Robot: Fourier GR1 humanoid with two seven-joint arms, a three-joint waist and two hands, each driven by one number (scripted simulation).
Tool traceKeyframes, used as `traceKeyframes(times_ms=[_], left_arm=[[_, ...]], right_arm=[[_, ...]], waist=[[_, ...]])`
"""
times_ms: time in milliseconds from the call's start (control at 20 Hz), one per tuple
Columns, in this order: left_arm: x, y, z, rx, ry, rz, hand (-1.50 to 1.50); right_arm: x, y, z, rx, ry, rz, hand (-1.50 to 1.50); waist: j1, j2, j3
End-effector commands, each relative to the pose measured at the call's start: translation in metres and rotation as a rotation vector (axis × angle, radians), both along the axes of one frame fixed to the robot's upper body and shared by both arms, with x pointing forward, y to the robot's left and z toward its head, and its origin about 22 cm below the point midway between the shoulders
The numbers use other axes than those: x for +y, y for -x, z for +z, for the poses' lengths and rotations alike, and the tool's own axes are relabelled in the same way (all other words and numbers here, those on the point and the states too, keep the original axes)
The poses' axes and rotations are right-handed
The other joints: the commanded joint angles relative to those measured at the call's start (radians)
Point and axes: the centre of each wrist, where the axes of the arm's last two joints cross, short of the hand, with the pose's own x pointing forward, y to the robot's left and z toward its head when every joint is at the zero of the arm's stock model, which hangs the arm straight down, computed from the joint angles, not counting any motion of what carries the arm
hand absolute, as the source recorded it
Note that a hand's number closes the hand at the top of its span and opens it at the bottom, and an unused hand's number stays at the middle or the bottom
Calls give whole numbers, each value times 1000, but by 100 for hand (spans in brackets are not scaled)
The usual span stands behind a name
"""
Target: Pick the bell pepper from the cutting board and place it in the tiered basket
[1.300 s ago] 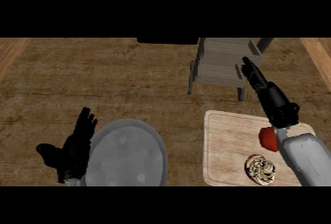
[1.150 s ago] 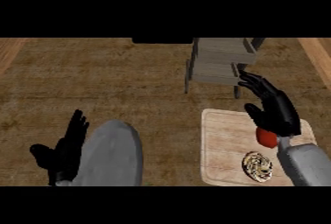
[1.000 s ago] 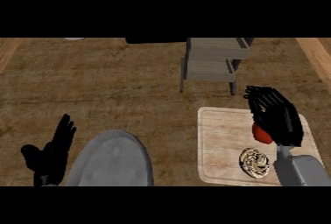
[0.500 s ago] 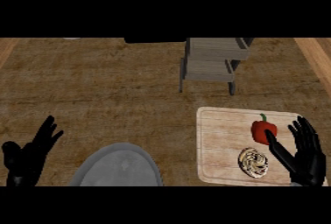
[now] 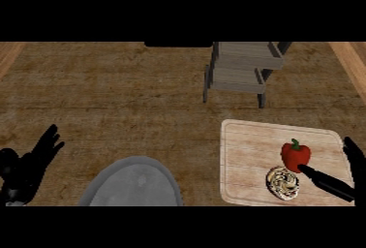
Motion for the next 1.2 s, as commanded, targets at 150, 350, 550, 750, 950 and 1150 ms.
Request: traceKeyframes(times_ms=[150, 350, 550, 750, 950, 1150], left_arm=[[18, -15, 10, 12, 13, -12, 0], [23, -1, 3, 16, 6, -3, 0], [0, -9, -9, -2, -3, -4, 0], [13, -8, 4, -2, -2, -2, 0], [11, -5, 4, 11, 0, 2, 0], [-2, -1, 3, 7, 9, -6, 0]], right_arm=[[11, -46, 97, 169, 16, 100, -150], [12, -42, 124, 248, -45, 110, -150], [15, -47, 132, 361, -96, 157, -150], [13, -50, 137, 437, -74, 125, -150], [3, -42, 129, 499, -65, 99, -150], [-3, -39, 120, 516, -109, 71, -150]], waist=[[9, 3, 9], [2, 1, 11], [0, 1, 11], [5, 1, 12], [3, 1, 12], [3, 1, 12]])
